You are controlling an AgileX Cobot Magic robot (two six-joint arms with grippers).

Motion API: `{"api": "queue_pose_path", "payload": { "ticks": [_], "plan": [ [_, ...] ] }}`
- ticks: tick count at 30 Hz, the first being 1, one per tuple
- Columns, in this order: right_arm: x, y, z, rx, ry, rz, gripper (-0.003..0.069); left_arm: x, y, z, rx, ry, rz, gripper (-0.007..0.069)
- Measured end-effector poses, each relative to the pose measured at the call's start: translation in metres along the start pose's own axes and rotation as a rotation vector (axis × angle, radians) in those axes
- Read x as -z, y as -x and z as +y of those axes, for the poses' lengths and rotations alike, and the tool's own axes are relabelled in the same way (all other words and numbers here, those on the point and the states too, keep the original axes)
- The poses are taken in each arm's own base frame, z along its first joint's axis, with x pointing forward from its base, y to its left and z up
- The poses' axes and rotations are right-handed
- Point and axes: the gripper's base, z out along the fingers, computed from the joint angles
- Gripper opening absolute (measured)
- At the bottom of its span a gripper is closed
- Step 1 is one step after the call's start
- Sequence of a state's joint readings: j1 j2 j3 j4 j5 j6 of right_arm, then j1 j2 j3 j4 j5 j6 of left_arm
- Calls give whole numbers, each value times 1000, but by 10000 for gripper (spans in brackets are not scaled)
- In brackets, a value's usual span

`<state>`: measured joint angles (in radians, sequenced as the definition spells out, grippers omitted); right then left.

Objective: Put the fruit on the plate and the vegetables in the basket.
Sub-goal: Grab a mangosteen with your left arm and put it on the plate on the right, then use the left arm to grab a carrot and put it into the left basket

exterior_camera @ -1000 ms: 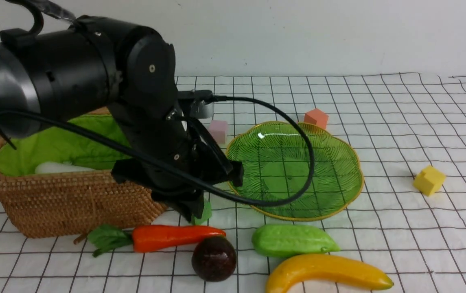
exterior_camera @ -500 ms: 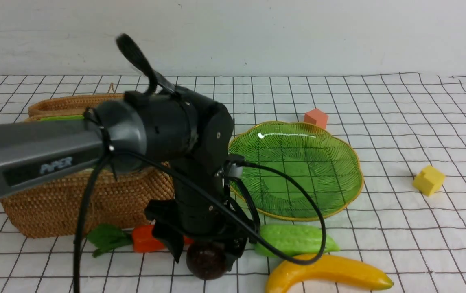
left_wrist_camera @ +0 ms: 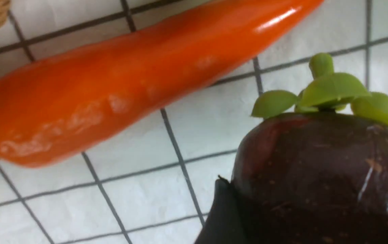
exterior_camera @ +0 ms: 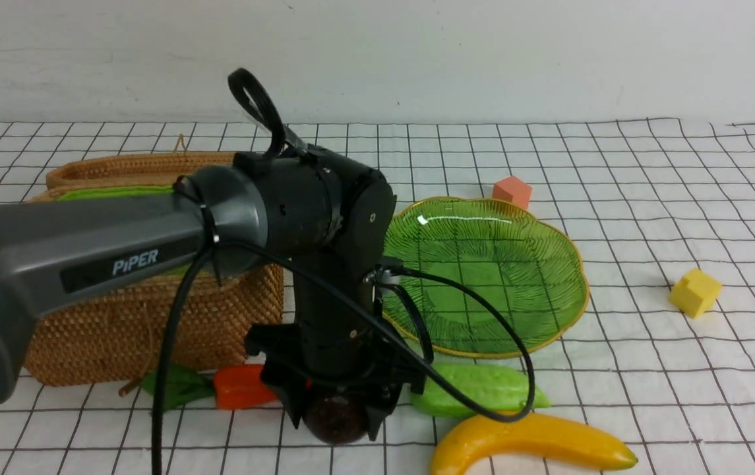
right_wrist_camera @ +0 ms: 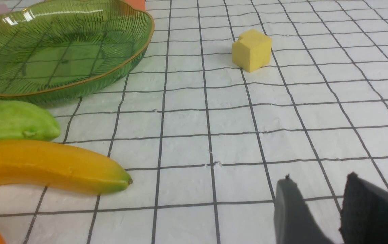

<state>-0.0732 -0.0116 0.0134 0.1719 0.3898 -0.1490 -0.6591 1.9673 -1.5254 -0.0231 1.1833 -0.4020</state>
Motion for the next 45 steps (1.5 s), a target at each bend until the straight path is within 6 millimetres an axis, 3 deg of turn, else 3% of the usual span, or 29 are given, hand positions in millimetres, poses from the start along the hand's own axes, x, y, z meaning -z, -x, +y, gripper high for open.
{"api": "queue_pose_path", "payload": {
  "ticks": [4, 8, 11, 15, 21, 27, 29, 33, 39, 45],
  "plan": [
    [0, 0, 0, 0, 0, 0, 244, 27, 7, -5, 0, -39, -65, 563],
    [0, 0, 0, 0, 0, 0, 244, 72, 28, -15, 22, -143, -292, 563],
    [0, 0, 0, 0, 0, 0, 244, 83, 45, -22, 58, -206, -428, 563],
    [0, 0, 0, 0, 0, 0, 244, 69, 66, -30, 72, -243, -497, 563],
    [0, 0, 0, 0, 0, 0, 244, 18, 86, -38, 89, -207, -425, 563],
    [0, 0, 0, 0, 0, 0, 244, 17, 87, -38, 91, -208, -420, 580],
    [0, 0, 0, 0, 0, 0, 244, 18, 85, -38, 87, -202, -406, 638],
    [0, 0, 0, 0, 0, 0, 244, 25, 81, -36, 66, -190, -387, 672],
    [0, 0, 0, 0, 0, 0, 244, 51, 70, -32, -24, -171, -391, 652],
    [0, 0, 0, 0, 0, 0, 244, 102, 34, -16, -242, -85, -336, 569]
  ]
}}
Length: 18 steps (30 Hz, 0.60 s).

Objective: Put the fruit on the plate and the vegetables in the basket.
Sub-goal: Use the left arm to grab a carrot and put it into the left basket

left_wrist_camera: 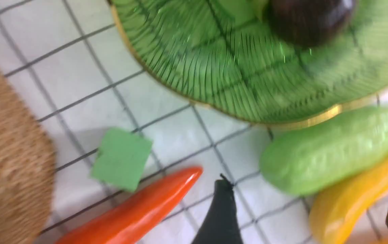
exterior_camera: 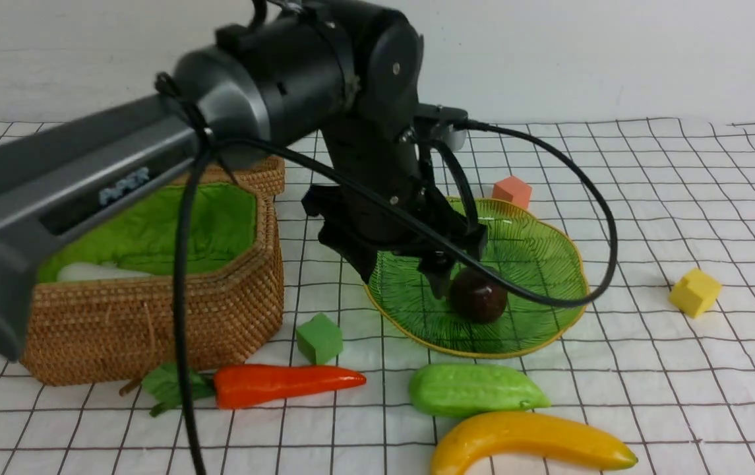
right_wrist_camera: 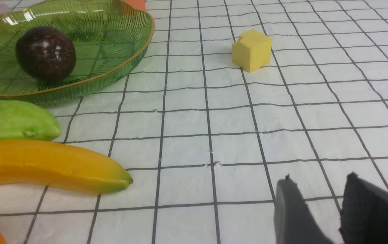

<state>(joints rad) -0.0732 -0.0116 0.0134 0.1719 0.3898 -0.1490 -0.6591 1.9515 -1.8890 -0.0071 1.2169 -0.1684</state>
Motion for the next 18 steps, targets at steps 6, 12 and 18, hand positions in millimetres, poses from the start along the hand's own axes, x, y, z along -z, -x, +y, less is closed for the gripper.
{"api": "queue_pose_path", "payload": {
  "ticks": [6, 12, 18],
  "plan": [
    [0, 0, 0, 0, 0, 0, 244, 27, -34, 6, -171, 9, 30, 518],
    [0, 0, 0, 0, 0, 0, 244, -17, -89, 22, -633, 30, 291, 475],
    [0, 0, 0, 0, 0, 0, 244, -53, -96, 25, -973, -15, 358, 453]
  ]
}}
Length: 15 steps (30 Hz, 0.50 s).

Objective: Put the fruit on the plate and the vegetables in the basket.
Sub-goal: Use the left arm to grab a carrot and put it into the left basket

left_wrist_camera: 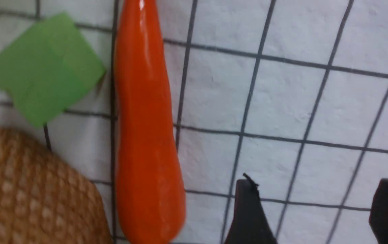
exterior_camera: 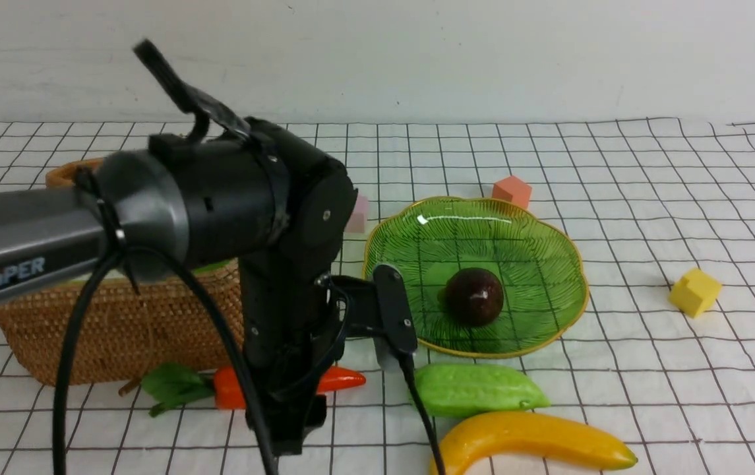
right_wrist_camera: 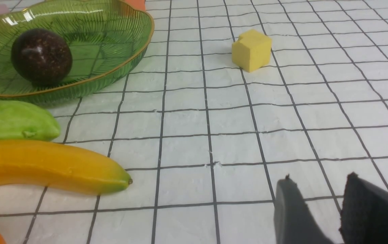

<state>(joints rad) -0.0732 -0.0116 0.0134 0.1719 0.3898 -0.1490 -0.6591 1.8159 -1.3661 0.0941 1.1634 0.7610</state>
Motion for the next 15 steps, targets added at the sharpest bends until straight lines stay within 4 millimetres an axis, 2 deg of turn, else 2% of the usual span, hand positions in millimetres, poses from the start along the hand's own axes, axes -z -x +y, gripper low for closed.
{"api": "queue_pose_path", "payload": {
  "ticks": [2, 8, 15],
  "plan": [
    [0, 0, 0, 0, 0, 0, 244, -10, 4, 7, -50, 52, 5, 450],
    [0, 0, 0, 0, 0, 0, 244, -21, 13, 20, -61, 154, -41, 449],
    [0, 0, 0, 0, 0, 0, 244, -38, 18, 24, -69, 154, -29, 449]
  ]
}}
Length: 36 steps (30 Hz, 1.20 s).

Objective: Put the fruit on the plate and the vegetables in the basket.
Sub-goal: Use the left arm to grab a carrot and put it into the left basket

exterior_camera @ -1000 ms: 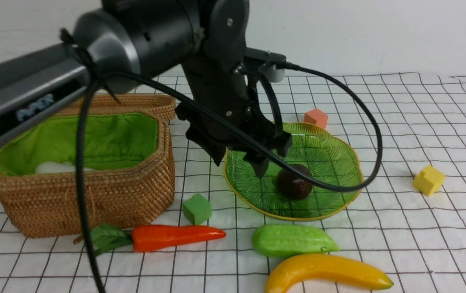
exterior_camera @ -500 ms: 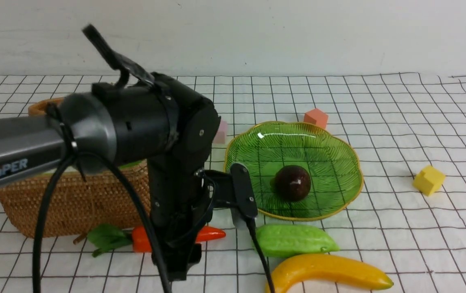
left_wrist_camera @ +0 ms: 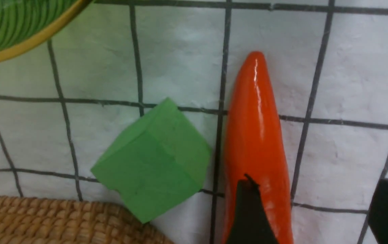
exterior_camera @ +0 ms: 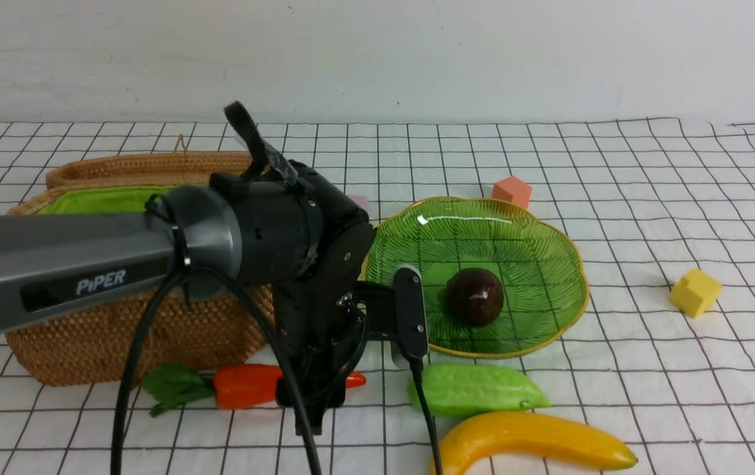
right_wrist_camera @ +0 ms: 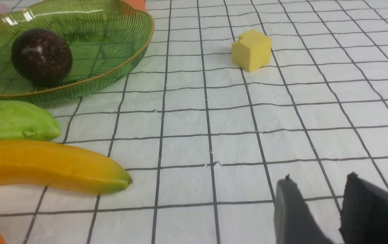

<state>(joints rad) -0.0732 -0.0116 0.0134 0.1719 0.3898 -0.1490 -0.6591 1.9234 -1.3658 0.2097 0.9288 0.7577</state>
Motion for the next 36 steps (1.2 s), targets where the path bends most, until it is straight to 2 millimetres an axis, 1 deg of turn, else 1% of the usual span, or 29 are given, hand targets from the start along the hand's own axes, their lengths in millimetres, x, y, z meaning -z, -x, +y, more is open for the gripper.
{"api": "queue_pose_path", "payload": {
  "ticks": [4, 18, 21, 26, 29, 32, 34, 35, 36],
  "plan": [
    [0, 0, 0, 0, 0, 0, 244, -9, 1, -1, -6, -15, 17, 449],
    [0, 0, 0, 0, 0, 0, 244, -17, -1, 2, 25, 15, 64, 449],
    [0, 0, 0, 0, 0, 0, 244, -14, -2, 3, 27, 19, 60, 449],
    [0, 0, 0, 0, 0, 0, 244, 0, -4, 4, 35, 46, 39, 449],
    [0, 0, 0, 0, 0, 0, 244, 2, -4, 4, 36, 48, 37, 449],
    [0, 0, 0, 0, 0, 0, 244, -1, -5, 3, 65, 12, 34, 449],
    [0, 0, 0, 0, 0, 0, 244, -10, -6, 1, 126, -59, 16, 449],
    [0, 0, 0, 0, 0, 0, 244, -10, -7, 1, 128, -60, 18, 449],
    [0, 0, 0, 0, 0, 0, 244, -18, -8, 0, 161, -116, 12, 449]
  ]
}}
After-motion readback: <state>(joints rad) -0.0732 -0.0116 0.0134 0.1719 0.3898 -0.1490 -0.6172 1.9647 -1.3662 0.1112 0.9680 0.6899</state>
